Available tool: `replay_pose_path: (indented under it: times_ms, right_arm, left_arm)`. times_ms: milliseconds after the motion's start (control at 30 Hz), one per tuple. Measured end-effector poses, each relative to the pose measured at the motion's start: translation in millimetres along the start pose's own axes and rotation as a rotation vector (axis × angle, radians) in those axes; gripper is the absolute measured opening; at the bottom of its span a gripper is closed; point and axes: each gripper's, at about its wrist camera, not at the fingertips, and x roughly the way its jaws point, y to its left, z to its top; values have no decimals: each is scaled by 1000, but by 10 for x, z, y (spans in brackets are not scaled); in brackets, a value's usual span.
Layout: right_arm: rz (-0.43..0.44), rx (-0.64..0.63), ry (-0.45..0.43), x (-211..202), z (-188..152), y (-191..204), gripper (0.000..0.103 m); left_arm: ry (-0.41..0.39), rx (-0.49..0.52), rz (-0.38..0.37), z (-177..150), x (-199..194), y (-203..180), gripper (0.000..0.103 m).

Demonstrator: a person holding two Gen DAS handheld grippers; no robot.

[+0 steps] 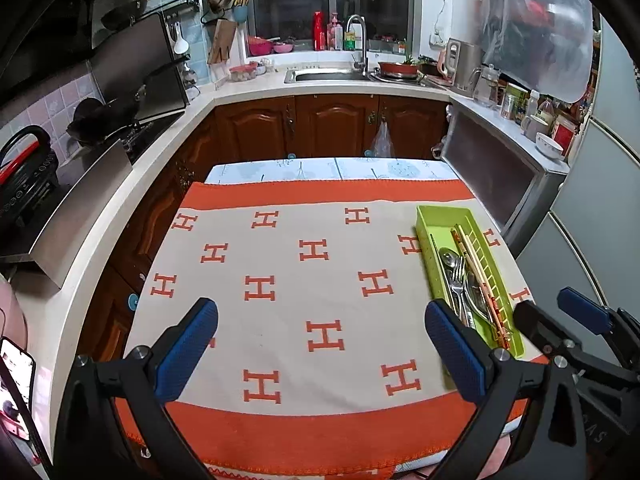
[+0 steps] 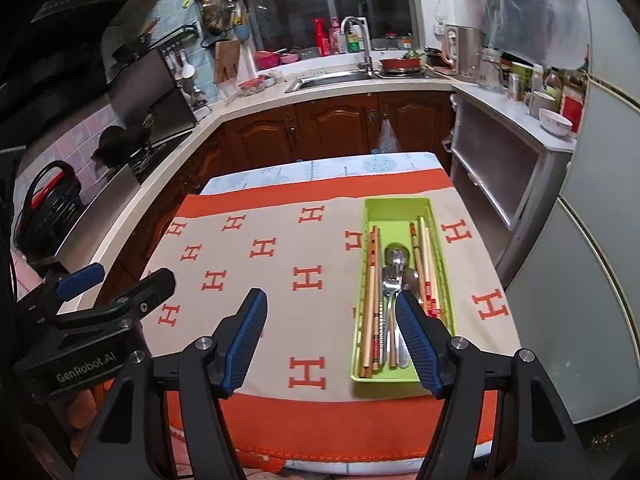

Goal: Organize utensils

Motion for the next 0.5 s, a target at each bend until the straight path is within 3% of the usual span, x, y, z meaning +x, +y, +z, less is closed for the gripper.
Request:
replay_pose_path:
  times_ms: [100,500]
  right_arm:
    - [3,-17,2,-15,-4,68,69]
    - [26,-62,-1,73,72,236,69]
  left_arm:
    - [-14,2,32,-23,-28,30,102]
    - [9,-46,40,-19,61,185,102]
